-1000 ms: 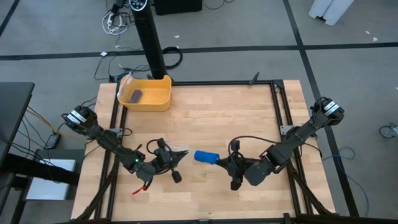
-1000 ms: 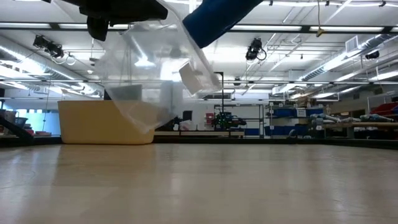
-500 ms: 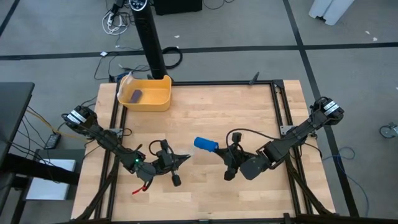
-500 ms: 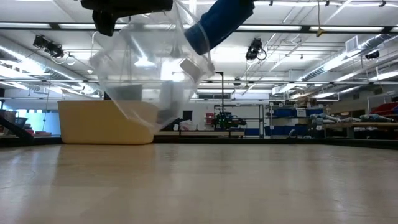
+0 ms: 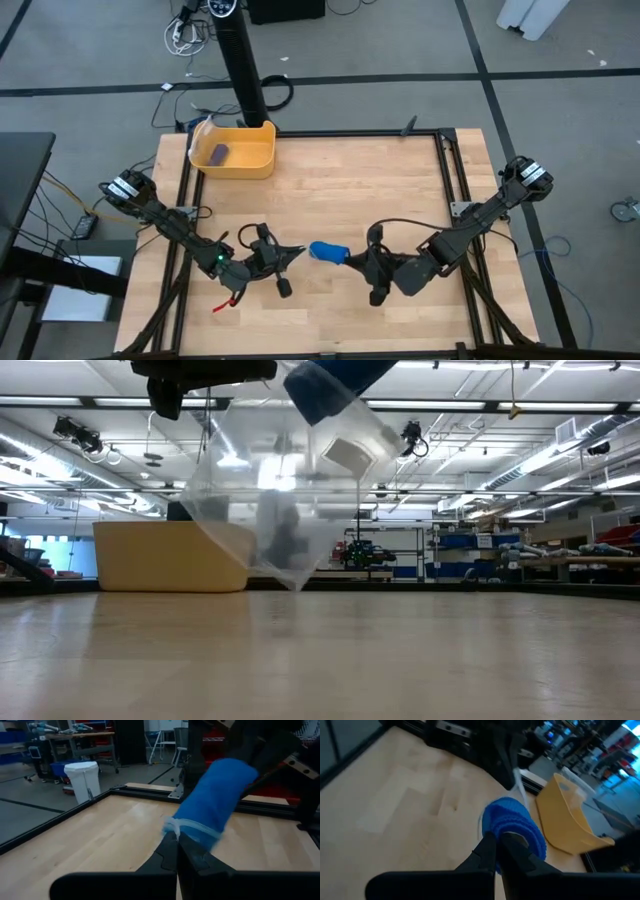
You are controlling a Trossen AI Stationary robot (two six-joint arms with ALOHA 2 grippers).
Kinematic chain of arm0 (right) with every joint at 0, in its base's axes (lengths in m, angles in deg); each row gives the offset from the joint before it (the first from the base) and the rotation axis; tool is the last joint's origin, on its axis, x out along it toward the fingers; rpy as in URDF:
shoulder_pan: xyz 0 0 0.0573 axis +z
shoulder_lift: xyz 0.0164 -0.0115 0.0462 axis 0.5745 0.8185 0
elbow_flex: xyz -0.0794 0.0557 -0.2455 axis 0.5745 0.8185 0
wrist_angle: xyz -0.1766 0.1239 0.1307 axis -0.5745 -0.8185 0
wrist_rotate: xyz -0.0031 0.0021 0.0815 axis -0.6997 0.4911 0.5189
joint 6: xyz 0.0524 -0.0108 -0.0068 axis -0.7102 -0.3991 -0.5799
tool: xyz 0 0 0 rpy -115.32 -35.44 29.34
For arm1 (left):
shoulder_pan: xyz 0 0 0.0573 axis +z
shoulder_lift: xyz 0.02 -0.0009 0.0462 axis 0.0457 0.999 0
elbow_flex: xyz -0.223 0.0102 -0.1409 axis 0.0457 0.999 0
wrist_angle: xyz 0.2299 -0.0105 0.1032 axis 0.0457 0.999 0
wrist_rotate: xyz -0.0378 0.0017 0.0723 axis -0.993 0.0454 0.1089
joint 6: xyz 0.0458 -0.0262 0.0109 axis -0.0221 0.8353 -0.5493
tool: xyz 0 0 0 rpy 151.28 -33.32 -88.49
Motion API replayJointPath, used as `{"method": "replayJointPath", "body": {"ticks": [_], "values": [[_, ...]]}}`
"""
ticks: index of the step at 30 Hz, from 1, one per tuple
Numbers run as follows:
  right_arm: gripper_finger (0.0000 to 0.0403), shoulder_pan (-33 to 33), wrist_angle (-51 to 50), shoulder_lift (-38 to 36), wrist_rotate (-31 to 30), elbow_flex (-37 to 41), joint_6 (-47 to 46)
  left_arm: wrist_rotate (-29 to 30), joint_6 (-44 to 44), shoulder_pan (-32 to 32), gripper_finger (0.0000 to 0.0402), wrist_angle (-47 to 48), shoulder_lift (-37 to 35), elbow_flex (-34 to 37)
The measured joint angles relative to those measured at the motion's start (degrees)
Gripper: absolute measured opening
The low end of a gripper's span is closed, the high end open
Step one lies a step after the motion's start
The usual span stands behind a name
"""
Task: Roll bandage
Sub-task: Put the rolled blue bandage into the transparent zip bag
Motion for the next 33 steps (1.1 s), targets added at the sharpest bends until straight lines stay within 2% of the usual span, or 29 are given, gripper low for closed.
{"method": "replayJointPath", "body": {"ticks": [7, 12, 17, 21, 26, 33], "values": [[0.0009, -3.0, 0.8, 0.0, 2.8, 0.0, 1.1, -1.4, -0.1, 0.0, 0.0, -0.6, 0.0, 0.0], [0.0008, -6.1, -0.1, 0.0, 3.5, 0.0, -2.9, -2.5, -1.6, 0.0, 0.0, -2.5, 0.0, 0.0], [0.0008, -7.9, -0.3, 0.0, 9.5, 0.0, -5.9, -5.5, -1.9, 0.0, 0.0, -4.4, 0.0, 0.0], [0.0008, -8.4, 4.5, 0.0, 12.3, 0.0, -5.9, -6.0, -3.8, 0.0, 0.0, -5.8, 0.0, 0.0], [0.0002, -8.2, 11.0, 0.0, 12.3, 0.4, -5.9, -6.6, -8.9, -0.6, 0.0, -10.6, 0.0, 0.1], [0.0001, -7.3, 25.3, 0.0, 12.3, 4.7, -5.3, -14.4, -17.1, -1.2, 0.0, -26.1, 0.0, 3.5]]}}
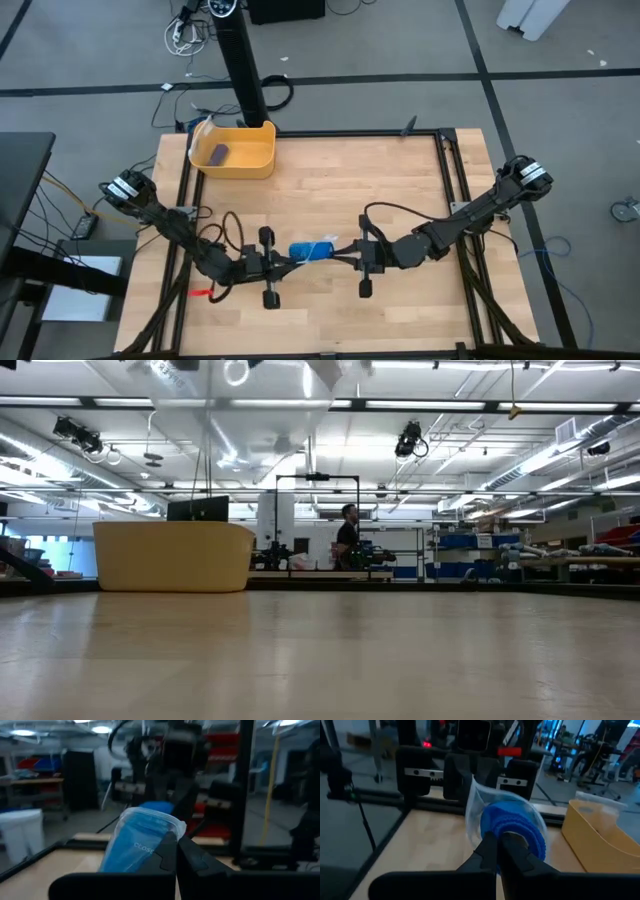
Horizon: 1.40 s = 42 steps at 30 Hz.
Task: Roll bandage
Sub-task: Put the rolled blue bandage into the transparent zip bag, then close the transparent zip bag
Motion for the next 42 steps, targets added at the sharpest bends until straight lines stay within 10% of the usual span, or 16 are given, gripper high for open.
{"method": "replayJointPath", "body": {"ticks": [11, 25, 32, 42], "values": [[0.0017, -1.4, 5.2, 0.0, 0.9, 2.0, -1.9, -6.7, -4.6, 0.5, 0.0, -8.8, 0.0, 1.5], [0.0205, 1.1, -2.2, -5.9, -2.0, 2.1, -4.6, -8.2, -7.7, 0.5, 0.0, -12.7, 0.0, 2.9], [0.0212, 5.7, -12.8, -11.9, -7.1, 2.0, -8.0, -13.6, -8.7, 0.4, 0.0, -25.0, 0.0, 10.3], [0.021, 4.7, -2.2, -2.2, -6.0, 2.1, -8.0, -18.2, -12.0, 0.1, 0.0, -25.1, 0.0, 8.2]]}}
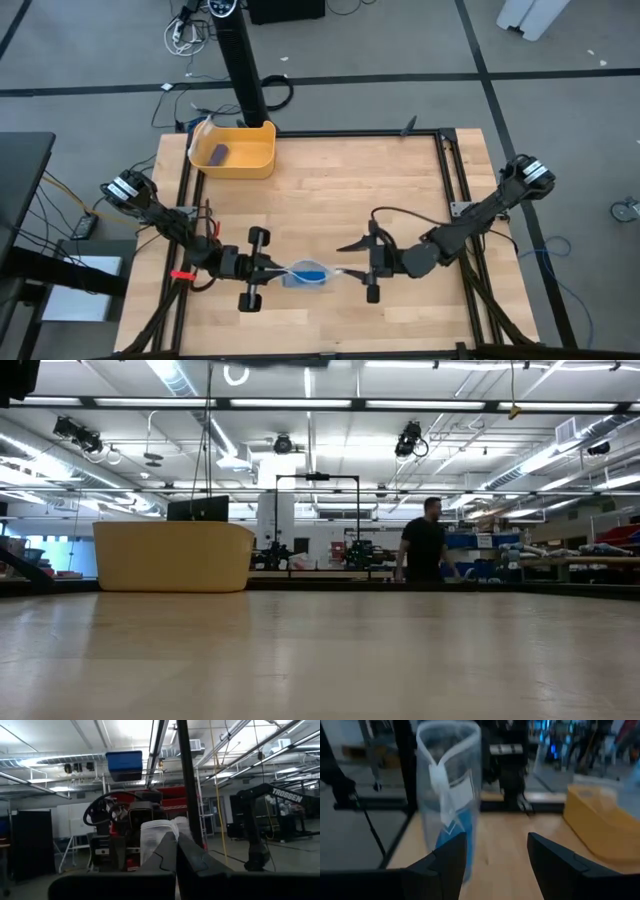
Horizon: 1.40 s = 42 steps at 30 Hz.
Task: Roll bandage
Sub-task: Close the transparent zip bag
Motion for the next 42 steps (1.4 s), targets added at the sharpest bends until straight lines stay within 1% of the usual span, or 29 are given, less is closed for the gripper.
{"method": "replayJointPath", "body": {"ticks": [2, 5, 9, 11, 15, 19, 25, 28, 30, 33, 35, 39, 40, 42], "values": [[0.021, 0.2, 5.0, 1.7, 0.2, 0.0, 2.8, -0.2, 0.0, -0.1, 0.0, 0.0, 0.0, -0.1], [0.0206, 0.8, 9.9, 3.2, 0.9, 0.0, 5.5, -0.2, 0.0, -0.3, 0.0, 0.0, 0.0, -0.1], [0.0198, 2.5, 10.6, 3.9, 1.2, 0.0, 5.8, 0.0, -1.3, -0.9, 0.0, 0.0, 0.0, -0.1], [0.0197, 3.8, 10.6, 3.9, 0.0, 0.0, 5.5, 0.3, -1.9, -1.4, 0.0, -0.1, 0.0, -0.1], [0.0202, 7.0, 10.2, 3.1, -5.8, 0.0, 6.5, 0.7, -2.6, -1.9, 0.0, -0.4, 0.0, -0.1], [0.0207, 8.8, 13.2, 3.1, -6.1, 0.0, 8.4, 0.8, -2.7, -2.0, 0.0, -0.4, 0.0, -0.1], [0.0204, 6.7, 16.7, 4.1, -6.0, 0.0, 11.0, 0.8, -2.9, -2.0, 0.0, -0.3, 0.0, -1.4], [0.0195, 5.6, 17.3, 4.1, -2.7, 0.0, 11.0, 0.8, -3.4, -2.0, 0.0, 0.0, 0.0, -1.6], [0.0184, 5.2, 18.2, 4.1, 0.3, 0.0, 11.7, 1.0, -4.0, -2.0, 0.0, 0.2, 0.0, -1.6], [0.015, 5.1, 18.5, 4.1, 1.3, 0.0, 13.4, 1.1, -4.1, -2.0, 0.0, 0.4, 0.0, -1.6], [0.0114, 5.1, 19.2, 4.1, 1.3, 0.0, 14.5, 1.1, -4.1, -2.0, 0.0, 0.5, 0.0, -1.6], [0.0027, 5.3, 21.1, 4.1, 1.3, 0.0, 16.9, 1.6, -4.1, -2.0, 0.0, 0.8, 0.0, -1.6], [0.0014, 5.4, 21.5, 4.1, 1.2, 0.0, 17.7, 1.7, -4.1, -2.0, 0.0, 0.9, 0.0, -1.6], [0.0009, 5.7, 21.7, 4.1, 0.1, 0.0, 18.5, 1.8, -4.1, -2.0, 0.0, 1.0, 0.0, -1.6]]}}
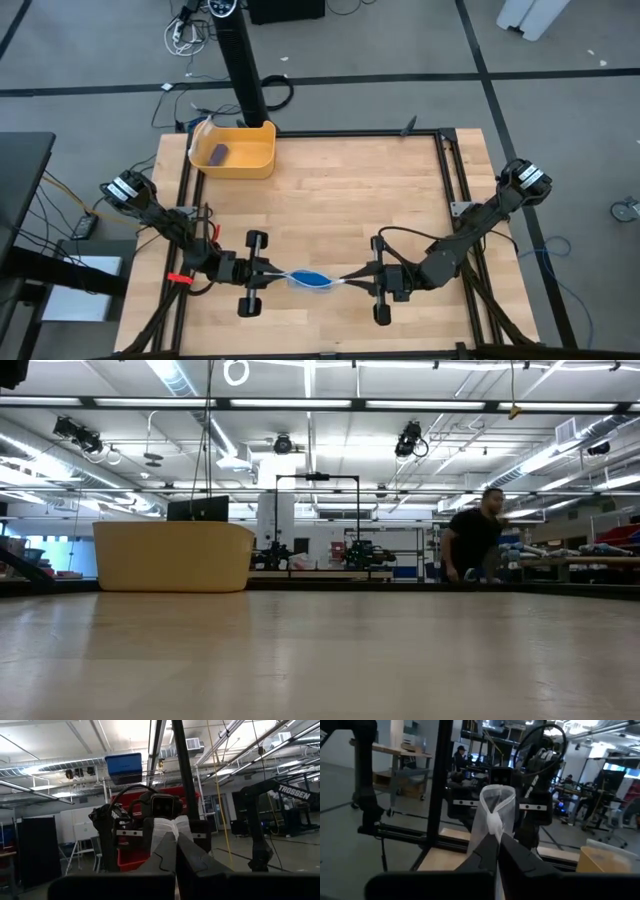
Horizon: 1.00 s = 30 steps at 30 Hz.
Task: Roll bandage
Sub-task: Close the transparent zip bag
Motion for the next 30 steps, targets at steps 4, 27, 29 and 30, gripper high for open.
{"method": "replayJointPath", "body": {"ticks": [4, 27, 29, 30], "values": [[0.0007, 0.2, -0.7, 0.0, -1.9, 0.0, 0.2, 2.0, 0.0, 0.0, 0.0, 1.3, 0.0, 0.0], [0.0001, -4.2, -14.5, -1.0, -3.1, 0.0, -5.0, 35.1, -0.8, -5.3, 0.0056, 13.4, -0.1, 0.0], [0.0001, -4.6, -15.1, -1.0, -3.0, 0.0, -5.0, 35.9, -1.4, -6.0, 0.0064, 13.4, -0.1, 0.0], [0.0001, -4.6, -15.1, -1.0, -2.8, 0.0, -5.0, 36.5, -1.4, -6.4, 0.0067, 13.5, -0.1, 0.0]]}}
